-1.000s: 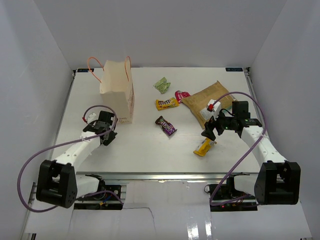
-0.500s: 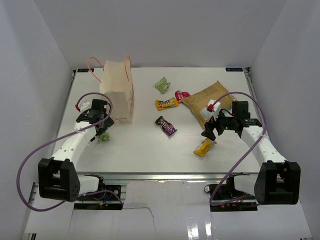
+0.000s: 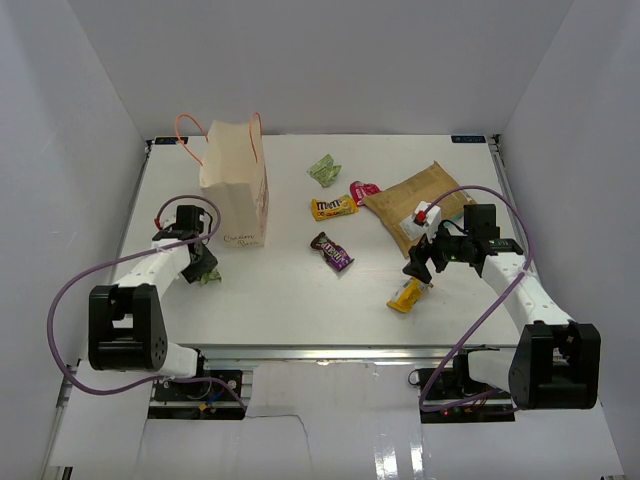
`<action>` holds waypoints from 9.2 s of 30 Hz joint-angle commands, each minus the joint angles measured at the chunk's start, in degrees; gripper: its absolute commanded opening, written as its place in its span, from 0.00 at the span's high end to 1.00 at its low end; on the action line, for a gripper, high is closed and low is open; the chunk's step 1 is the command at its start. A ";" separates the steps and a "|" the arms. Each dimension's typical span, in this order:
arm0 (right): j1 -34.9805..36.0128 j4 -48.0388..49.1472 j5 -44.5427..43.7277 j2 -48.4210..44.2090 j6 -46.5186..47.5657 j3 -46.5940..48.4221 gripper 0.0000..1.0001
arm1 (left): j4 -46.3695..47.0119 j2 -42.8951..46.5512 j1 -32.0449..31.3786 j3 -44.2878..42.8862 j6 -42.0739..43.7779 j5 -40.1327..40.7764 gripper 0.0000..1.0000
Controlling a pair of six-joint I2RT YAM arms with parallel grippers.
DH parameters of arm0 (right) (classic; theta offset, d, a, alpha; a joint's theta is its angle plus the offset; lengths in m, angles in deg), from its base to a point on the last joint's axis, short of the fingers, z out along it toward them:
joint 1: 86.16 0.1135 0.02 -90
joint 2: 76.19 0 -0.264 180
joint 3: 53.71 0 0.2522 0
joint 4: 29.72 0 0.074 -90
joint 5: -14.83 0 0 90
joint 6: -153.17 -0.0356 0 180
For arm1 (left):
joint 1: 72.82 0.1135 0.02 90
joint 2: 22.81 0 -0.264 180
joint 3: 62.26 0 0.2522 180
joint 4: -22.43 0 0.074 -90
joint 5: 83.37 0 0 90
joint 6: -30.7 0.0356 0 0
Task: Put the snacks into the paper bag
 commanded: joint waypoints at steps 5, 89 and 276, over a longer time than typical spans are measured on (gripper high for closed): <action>-0.02 -0.12 1.29 -0.35 0.56 0.66 0.10 | 2.30 4.76 0.18 1.39 1.59 -1.44 0.74; 21.93 -30.28 6.64 13.53 37.62 23.57 0.91 | 9.51 46.51 -6.58 -1.51 7.13 -28.60 0.09; -9.16 26.06 -12.86 28.12 -75.90 6.64 0.10 | 39.09 14.35 -30.75 -8.30 -6.84 -33.34 0.02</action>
